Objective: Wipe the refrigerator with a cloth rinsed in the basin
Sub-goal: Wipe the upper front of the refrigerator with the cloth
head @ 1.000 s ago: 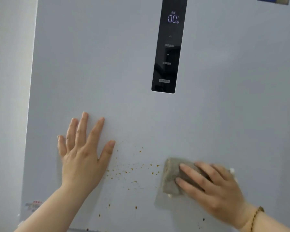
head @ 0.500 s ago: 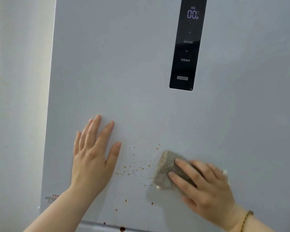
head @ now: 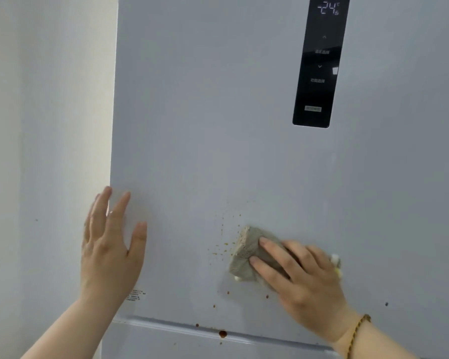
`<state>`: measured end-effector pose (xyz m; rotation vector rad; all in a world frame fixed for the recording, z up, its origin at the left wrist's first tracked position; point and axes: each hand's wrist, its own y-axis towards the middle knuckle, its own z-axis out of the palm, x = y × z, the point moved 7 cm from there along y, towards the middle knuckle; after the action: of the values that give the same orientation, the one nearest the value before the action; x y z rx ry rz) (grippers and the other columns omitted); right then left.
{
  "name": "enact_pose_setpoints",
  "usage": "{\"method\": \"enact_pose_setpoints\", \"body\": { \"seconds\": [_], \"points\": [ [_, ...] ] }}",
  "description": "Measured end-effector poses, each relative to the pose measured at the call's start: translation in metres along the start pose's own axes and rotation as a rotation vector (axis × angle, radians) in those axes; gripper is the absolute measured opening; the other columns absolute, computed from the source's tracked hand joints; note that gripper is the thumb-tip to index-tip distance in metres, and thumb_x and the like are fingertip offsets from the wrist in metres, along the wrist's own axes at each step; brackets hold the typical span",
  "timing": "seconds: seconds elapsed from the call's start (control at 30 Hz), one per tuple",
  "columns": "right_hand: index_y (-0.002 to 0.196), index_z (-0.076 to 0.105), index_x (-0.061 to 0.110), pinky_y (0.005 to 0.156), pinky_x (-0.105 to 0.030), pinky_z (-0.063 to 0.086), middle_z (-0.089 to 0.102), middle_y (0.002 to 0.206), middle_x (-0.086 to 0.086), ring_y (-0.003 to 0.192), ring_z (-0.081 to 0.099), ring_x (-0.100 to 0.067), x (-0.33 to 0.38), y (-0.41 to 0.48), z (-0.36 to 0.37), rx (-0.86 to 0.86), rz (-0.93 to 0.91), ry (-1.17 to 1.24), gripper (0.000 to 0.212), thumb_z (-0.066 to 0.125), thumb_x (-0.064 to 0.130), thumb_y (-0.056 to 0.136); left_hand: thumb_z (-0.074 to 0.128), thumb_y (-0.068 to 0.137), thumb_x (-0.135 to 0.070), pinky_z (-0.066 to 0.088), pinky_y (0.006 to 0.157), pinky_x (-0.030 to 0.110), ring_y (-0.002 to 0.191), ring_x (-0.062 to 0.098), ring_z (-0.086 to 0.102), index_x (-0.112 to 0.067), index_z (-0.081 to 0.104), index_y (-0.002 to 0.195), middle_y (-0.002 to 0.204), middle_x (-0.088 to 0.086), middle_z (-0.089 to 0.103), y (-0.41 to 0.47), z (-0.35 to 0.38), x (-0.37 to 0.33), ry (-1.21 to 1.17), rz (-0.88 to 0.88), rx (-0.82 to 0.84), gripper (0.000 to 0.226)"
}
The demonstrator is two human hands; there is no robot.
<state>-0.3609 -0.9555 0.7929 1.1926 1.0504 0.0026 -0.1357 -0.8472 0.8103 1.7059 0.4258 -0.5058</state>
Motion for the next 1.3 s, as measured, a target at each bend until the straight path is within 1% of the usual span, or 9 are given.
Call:
{"method": "enact_pose_setpoints", "body": {
  "seconds": [0.1,0.33,0.53,0.6,0.67,0.83,1.0,1.1,1.3],
  "points": [
    [0.111,0.054,0.024,0.073,-0.035,0.034,0.048,0.123,-0.001,0.092,0.048,-0.024,-0.022,0.019,0.0,-0.032,-0.035,-0.01,0.026,0.033,0.017,0.096,0.048,0.092,-0.02,0.014,0.112,0.044,0.141,0.024,0.007,-0.02,0.025,0.143,0.154,0.002,0.011,0.002,-0.002,0.015,-0.009,-0.189,0.079,0.056],
    [0.115,0.049,0.022,0.074,-0.038,0.031,0.04,0.127,-0.004,0.096,0.041,-0.028,-0.05,0.057,0.002,-0.146,0.489,-0.065,0.044,0.043,0.011,0.073,0.045,0.092,-0.023,0.021,0.109,0.034,0.138,0.017,0.025,-0.025,0.017,0.144,0.151,-0.002,0.023,-0.003,0.007,0.029,-0.209,-0.308,0.203,0.059],
    [0.112,0.052,0.025,0.075,-0.034,0.034,0.045,0.125,-0.001,0.097,0.046,-0.023,0.052,0.03,0.021,0.0,-0.004,0.051,0.03,0.033,0.011,0.094,0.037,0.096,-0.022,0.028,0.105,0.035,0.128,0.013,0.039,-0.031,0.033,0.138,0.134,-0.011,0.044,0.001,0.001,0.044,-0.404,-0.44,0.23,0.043],
    [0.111,0.053,0.024,0.073,-0.034,0.034,0.046,0.125,-0.001,0.095,0.047,-0.023,0.049,0.034,0.02,0.011,-0.104,0.082,0.029,0.032,0.01,0.096,0.034,0.097,-0.019,0.034,0.098,0.035,0.116,0.013,0.046,-0.041,0.049,0.118,0.114,-0.019,0.054,0.0,-0.001,0.048,-0.444,-0.461,0.268,0.034],
    [0.111,0.052,0.024,0.073,-0.035,0.033,0.045,0.125,0.0,0.094,0.046,-0.024,0.028,0.05,0.017,-0.015,-0.068,0.044,0.024,0.037,0.014,0.094,0.033,0.097,-0.018,0.037,0.091,0.034,0.106,0.012,0.05,-0.049,0.051,0.094,0.098,-0.028,0.055,-0.002,-0.001,0.046,-0.465,-0.461,0.3,0.036],
    [0.114,0.049,0.023,0.075,-0.036,0.031,0.042,0.126,-0.002,0.096,0.043,-0.025,-0.011,0.078,0.016,-0.124,0.406,-0.031,0.039,0.043,0.011,0.078,0.034,0.097,-0.025,0.038,0.09,0.032,0.105,0.011,0.053,-0.052,0.051,0.092,0.102,-0.022,0.059,-0.005,-0.002,0.05,-0.512,-0.485,0.31,0.033],
    [0.112,0.052,0.023,0.074,-0.034,0.032,0.046,0.125,-0.002,0.094,0.045,-0.023,0.057,0.061,0.029,-0.017,0.005,0.042,0.032,0.029,0.009,0.094,0.031,0.098,-0.027,0.04,0.091,0.032,0.112,0.011,0.052,-0.047,0.053,0.109,0.118,-0.013,0.059,-0.005,-0.002,0.061,-0.53,-0.498,0.36,0.032],
    [0.107,0.057,0.022,0.072,-0.035,0.033,0.063,0.12,-0.003,0.092,0.046,-0.025,0.043,0.081,0.027,-0.014,-0.126,0.095,0.035,0.025,0.011,0.099,0.029,0.098,-0.025,0.042,0.082,0.027,0.116,0.013,0.051,-0.04,0.051,0.116,0.123,-0.008,0.058,-0.004,-0.002,0.065,-0.543,-0.501,0.383,0.032],
    [0.108,0.064,0.014,0.08,-0.039,0.034,0.063,0.117,-0.013,0.101,0.041,-0.028,-0.059,0.169,0.024,-0.157,0.322,-0.042,0.038,0.046,0.009,0.075,0.026,0.099,-0.025,0.042,0.074,0.019,0.105,0.006,0.056,-0.034,0.051,0.119,0.112,-0.01,0.062,-0.002,0.0,0.067,-0.589,-0.499,0.401,0.033]
  ]
}}
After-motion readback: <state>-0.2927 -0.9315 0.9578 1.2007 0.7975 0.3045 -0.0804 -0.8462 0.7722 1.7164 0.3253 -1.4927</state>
